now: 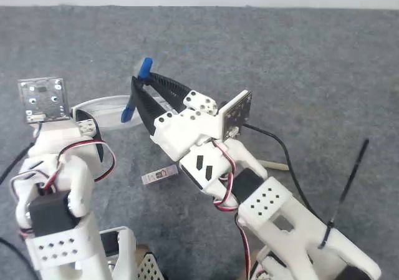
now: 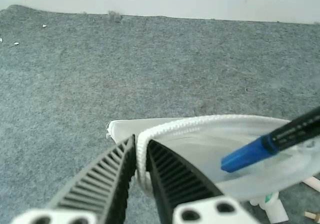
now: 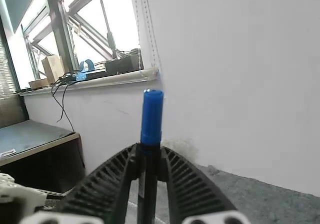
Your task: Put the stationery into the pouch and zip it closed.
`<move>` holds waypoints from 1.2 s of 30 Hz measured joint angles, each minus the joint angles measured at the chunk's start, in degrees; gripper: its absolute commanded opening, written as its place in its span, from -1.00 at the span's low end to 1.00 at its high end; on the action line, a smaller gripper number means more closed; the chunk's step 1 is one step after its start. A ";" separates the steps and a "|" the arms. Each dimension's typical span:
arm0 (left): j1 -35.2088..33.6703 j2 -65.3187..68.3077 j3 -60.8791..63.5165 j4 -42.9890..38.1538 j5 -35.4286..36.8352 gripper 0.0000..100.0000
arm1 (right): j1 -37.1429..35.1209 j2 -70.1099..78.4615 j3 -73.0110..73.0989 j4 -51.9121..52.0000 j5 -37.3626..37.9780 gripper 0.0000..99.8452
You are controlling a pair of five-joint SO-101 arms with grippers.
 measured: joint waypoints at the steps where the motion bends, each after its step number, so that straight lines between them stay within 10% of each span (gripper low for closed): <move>1: 0.00 0.00 0.00 0.00 0.00 -0.98 | 0.00 0.53 0.26 -0.53 0.00 -0.99; 28: 0.00 0.00 0.09 0.00 0.00 -0.98 | -5.98 7.47 6.95 -1.49 9.58 -0.98; 36: 0.00 0.00 0.09 0.00 0.00 -0.98 | -5.98 3.16 9.32 -0.35 9.76 -0.53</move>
